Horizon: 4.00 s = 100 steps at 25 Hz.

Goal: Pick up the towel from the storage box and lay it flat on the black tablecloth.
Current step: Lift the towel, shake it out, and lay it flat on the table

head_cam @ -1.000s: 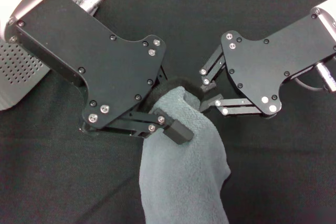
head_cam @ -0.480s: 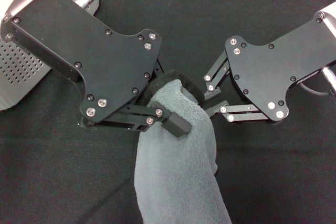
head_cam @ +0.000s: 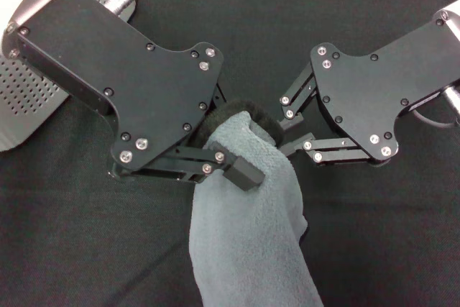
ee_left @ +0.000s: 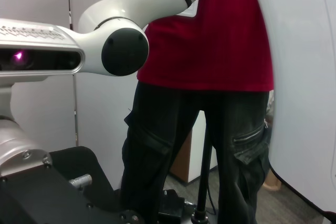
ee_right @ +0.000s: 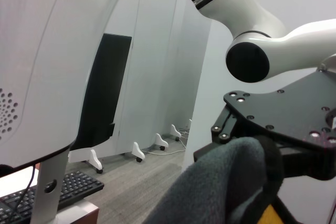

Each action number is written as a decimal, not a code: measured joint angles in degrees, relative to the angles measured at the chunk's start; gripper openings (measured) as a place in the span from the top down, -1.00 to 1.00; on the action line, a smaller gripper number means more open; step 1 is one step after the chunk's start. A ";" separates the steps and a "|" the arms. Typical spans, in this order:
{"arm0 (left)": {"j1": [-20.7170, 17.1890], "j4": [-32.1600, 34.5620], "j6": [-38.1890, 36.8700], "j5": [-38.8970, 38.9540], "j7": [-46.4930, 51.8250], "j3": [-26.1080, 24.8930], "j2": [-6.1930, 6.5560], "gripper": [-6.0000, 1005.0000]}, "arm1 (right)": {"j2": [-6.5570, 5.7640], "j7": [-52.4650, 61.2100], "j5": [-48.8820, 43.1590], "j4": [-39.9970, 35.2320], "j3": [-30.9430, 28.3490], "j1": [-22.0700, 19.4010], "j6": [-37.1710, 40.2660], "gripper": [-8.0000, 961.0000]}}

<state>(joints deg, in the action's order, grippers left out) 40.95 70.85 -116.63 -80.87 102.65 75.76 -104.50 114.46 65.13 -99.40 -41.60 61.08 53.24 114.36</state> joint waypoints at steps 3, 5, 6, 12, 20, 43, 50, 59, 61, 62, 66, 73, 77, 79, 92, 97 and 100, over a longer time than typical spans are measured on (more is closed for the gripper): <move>0.00 0.04 0.00 0.01 0.01 0.00 0.00 0.95 | -0.02 0.25 -0.14 -0.01 0.00 0.06 0.13 0.74; 0.07 0.04 0.00 0.02 0.04 0.00 0.00 0.95 | -0.03 0.66 -0.34 -0.01 0.01 0.14 0.05 0.73; 0.11 0.03 0.00 0.02 0.05 0.00 0.01 0.95 | -0.03 0.74 -0.38 -0.01 0.02 0.18 -0.01 0.73; 0.24 0.02 0.00 0.02 0.16 0.00 -0.04 0.95 | 0.17 0.66 -0.38 -0.39 -0.02 -0.07 -0.22 0.38; 0.18 0.01 0.00 0.02 0.06 0.00 -0.09 0.95 | 0.54 -0.04 -0.12 -0.49 -0.03 0.07 -0.06 0.31; -1.90 -0.33 0.09 -0.89 -0.18 -2.71 -1.39 0.95 | 0.87 -1.92 2.17 -4.28 -0.75 -4.34 -0.78 0.96; -4.52 -0.63 0.16 -3.38 -1.21 -3.71 -3.87 0.94 | 1.02 0.10 2.77 -4.88 -2.62 -5.24 -2.07 0.98; -8.19 -0.62 0.23 -5.69 -2.61 -12.00 -7.10 0.93 | 1.02 4.21 2.98 -6.01 -2.73 -5.90 -5.14 0.98; -8.88 -0.62 0.28 -6.93 -2.66 -15.38 -8.31 0.93 | 1.06 5.24 2.99 -7.01 -2.73 -6.19 -5.87 0.98; -9.22 -0.63 0.31 -7.60 -2.74 -17.11 -8.93 0.93 | 1.11 5.88 3.03 -7.85 -2.75 -6.52 -6.51 0.98; -11.09 -0.65 0.66 -9.55 -4.19 -23.07 -11.41 0.92 | 1.29 8.67 3.38 -12.22 -2.50 -8.49 -10.38 0.98; -14.28 -4.16 2.22 -9.69 -8.28 -24.70 -12.28 0.51 | 1.16 12.40 4.27 -19.75 -2.88 -10.60 -15.89 0.98; -14.88 -8.34 2.33 -9.61 -11.11 -25.95 -12.63 0.49 | 1.15 14.45 4.28 -24.63 -2.61 -11.37 -19.10 0.98; -15.26 -10.14 2.36 -9.68 -12.76 -26.27 -12.81 0.49 | 1.13 15.10 4.28 -26.51 -2.55 -11.40 -19.84 0.98; -15.81 -16.84 3.17 -10.13 -17.76 -28.99 -13.01 0.49 | 1.41 16.40 5.87 -36.95 -1.62 -14.70 -23.63 0.97; -15.68 -16.93 3.21 -10.21 -17.76 -29.01 -12.84 0.50 | 1.33 15.29 7.25 -37.46 -1.93 -15.70 -24.79 0.97; -15.39 -16.96 3.24 -10.52 -17.76 -28.96 -12.74 0.50 | 1.31 14.39 8.07 -37.81 -1.99 -16.40 -25.69 0.97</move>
<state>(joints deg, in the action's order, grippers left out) 25.56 53.89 -113.39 -91.40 84.90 46.80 -117.24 115.77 79.51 -91.32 -79.41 59.09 36.83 88.67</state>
